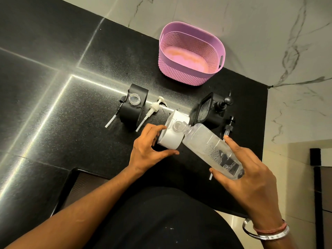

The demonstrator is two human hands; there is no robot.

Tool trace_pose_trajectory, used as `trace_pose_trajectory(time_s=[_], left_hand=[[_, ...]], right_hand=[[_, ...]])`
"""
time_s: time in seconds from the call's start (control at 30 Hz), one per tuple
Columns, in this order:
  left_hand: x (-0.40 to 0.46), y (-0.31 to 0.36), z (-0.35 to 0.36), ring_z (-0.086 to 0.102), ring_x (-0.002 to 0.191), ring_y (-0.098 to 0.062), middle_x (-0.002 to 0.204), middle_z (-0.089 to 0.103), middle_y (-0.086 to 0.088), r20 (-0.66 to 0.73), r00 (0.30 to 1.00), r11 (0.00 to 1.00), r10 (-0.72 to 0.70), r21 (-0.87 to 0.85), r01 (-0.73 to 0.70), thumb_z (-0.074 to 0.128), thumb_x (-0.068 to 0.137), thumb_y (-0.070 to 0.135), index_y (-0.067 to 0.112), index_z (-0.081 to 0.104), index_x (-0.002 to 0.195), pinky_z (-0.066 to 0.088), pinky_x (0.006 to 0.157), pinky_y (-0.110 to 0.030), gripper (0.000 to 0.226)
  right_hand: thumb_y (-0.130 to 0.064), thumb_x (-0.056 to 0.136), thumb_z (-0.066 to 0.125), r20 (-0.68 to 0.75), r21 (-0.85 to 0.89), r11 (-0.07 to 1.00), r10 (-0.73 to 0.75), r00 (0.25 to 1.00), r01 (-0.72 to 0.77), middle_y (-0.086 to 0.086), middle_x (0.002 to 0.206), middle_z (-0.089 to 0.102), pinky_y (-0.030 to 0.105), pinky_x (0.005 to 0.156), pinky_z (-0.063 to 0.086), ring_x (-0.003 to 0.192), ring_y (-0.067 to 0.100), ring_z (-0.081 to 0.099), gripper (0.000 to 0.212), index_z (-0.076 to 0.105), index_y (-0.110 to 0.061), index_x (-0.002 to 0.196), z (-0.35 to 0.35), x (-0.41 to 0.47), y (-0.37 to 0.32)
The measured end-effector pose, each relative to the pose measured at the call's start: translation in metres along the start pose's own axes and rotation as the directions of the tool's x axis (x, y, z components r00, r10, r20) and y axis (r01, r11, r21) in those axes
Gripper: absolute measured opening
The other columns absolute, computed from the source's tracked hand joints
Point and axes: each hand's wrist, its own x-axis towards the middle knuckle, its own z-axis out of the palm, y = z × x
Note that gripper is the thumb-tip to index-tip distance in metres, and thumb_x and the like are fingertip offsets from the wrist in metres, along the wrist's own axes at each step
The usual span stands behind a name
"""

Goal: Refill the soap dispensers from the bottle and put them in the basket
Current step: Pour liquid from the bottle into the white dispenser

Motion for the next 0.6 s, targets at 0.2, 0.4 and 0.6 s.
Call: trace_pose_trajectory(time_s=[0.2,0.4,0.6], left_hand=[[-0.0006,0.0,0.0002,0.052,0.089,-0.002,0.112,0.054,0.008,-0.001,1.0,1.0,0.008,0.01,-0.008,0.099,0.067,0.051,0.011,0.066,0.13,0.043,0.071,-0.012,0.081],[-0.0006,0.0003,-0.0003,0.053,0.09,-0.002,0.113,0.055,0.006,0.009,1.0,1.0,0.011,0.005,-0.011,0.096,0.069,0.053,0.01,0.065,0.13,0.043,0.072,-0.011,0.08],[-0.0009,-0.0011,0.0002,0.054,0.09,-0.007,0.113,0.056,0.006,0.015,1.0,1.0,0.005,-0.003,-0.005,0.093,0.071,0.058,0.013,0.064,0.131,0.045,0.071,-0.014,0.081]], right_hand=[[-0.055,0.074,0.078,0.007,0.004,1.0,0.005,1.0,-0.005,0.003,0.122,0.066,0.009,0.068,0.048,0.101,0.01,0.061,0.095,0.044,-0.027,0.158,0.0005,0.0,0.0002],[-0.055,0.073,0.079,0.007,-0.001,1.0,0.007,1.0,-0.007,0.001,0.121,0.066,0.01,0.065,0.049,0.1,0.01,0.062,0.096,0.043,-0.028,0.158,-0.0004,-0.0002,-0.0011],[-0.055,0.074,0.078,-0.001,0.008,1.0,0.008,1.0,-0.008,0.003,0.121,0.066,0.01,0.067,0.048,0.1,0.011,0.062,0.094,0.044,-0.026,0.157,0.0006,-0.0004,-0.0004]])
